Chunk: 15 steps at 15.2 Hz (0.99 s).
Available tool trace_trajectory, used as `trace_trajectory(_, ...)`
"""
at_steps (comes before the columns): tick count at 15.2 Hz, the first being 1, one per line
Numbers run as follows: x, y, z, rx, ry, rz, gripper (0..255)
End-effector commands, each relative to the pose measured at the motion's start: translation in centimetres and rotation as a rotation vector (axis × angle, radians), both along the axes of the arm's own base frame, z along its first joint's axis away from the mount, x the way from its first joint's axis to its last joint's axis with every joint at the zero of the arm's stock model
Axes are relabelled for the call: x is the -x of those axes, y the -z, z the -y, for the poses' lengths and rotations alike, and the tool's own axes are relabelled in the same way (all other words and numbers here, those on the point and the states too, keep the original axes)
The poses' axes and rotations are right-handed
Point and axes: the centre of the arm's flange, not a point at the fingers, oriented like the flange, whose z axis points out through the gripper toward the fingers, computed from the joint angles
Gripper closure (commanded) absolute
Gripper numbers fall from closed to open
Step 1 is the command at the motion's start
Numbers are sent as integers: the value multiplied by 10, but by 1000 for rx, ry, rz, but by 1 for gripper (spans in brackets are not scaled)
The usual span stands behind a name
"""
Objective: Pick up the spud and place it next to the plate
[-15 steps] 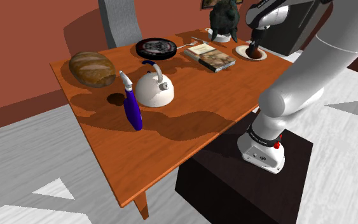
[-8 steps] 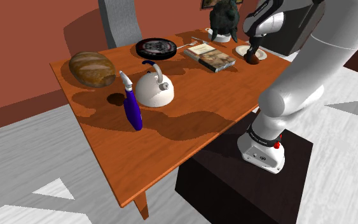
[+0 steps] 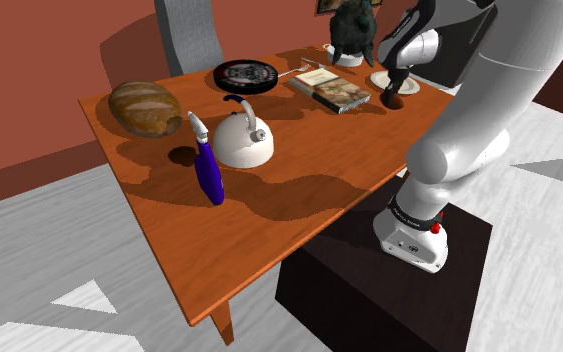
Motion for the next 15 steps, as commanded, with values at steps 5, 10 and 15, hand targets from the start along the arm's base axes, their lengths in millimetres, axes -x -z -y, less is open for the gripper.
trace_trajectory(5,0,2,0,0,0,0,255)
trace_trajectory(10,0,2,0,0,0,0,0)
trace_trajectory(15,-3,-36,-9,0,0,0,0)
